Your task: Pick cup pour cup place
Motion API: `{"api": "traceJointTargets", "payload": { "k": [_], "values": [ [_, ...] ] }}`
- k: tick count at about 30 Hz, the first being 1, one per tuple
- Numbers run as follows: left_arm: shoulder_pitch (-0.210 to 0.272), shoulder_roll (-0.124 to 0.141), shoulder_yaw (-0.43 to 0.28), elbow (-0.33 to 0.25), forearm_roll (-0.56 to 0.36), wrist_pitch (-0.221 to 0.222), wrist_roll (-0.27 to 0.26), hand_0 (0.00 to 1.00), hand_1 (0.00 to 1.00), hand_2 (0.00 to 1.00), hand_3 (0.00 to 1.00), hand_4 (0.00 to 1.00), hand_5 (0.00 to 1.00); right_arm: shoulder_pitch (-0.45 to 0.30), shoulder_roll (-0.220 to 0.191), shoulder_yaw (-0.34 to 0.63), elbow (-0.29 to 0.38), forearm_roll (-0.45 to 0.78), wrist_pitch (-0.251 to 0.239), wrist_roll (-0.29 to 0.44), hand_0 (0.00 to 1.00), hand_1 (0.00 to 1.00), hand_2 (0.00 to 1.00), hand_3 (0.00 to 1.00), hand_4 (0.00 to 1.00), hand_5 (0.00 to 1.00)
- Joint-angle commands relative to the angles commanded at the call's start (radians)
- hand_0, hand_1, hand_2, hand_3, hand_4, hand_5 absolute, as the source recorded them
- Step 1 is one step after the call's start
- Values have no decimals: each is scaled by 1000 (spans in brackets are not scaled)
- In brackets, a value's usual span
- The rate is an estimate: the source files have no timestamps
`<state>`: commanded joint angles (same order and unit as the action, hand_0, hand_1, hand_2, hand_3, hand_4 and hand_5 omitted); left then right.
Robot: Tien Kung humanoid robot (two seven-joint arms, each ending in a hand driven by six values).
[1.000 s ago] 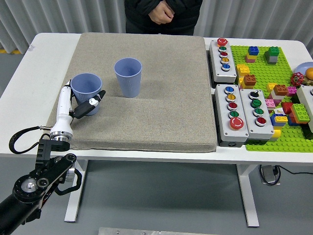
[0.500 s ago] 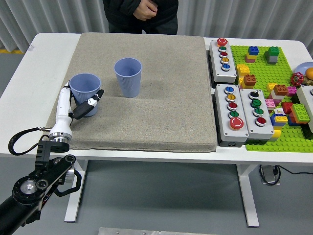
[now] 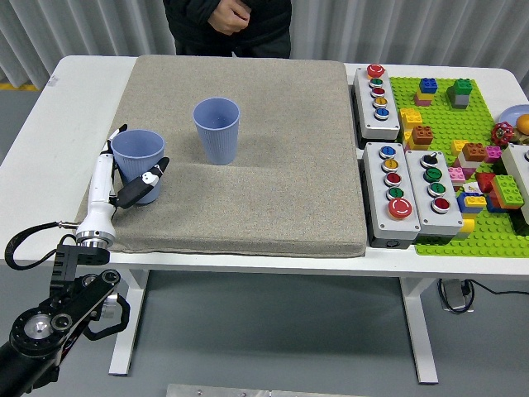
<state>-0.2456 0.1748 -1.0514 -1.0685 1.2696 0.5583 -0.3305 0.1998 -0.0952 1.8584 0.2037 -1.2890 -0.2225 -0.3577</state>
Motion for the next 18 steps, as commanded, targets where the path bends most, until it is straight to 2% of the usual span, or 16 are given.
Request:
{"api": "traceJointTargets", "payload": {
  "k": [18],
  "values": [
    [16, 6, -12, -30, 39, -7, 9, 696, 742, 921, 948, 936, 530, 4, -1, 1, -1, 2, 1, 1, 688, 638, 589, 593, 2, 147]
  ]
}}
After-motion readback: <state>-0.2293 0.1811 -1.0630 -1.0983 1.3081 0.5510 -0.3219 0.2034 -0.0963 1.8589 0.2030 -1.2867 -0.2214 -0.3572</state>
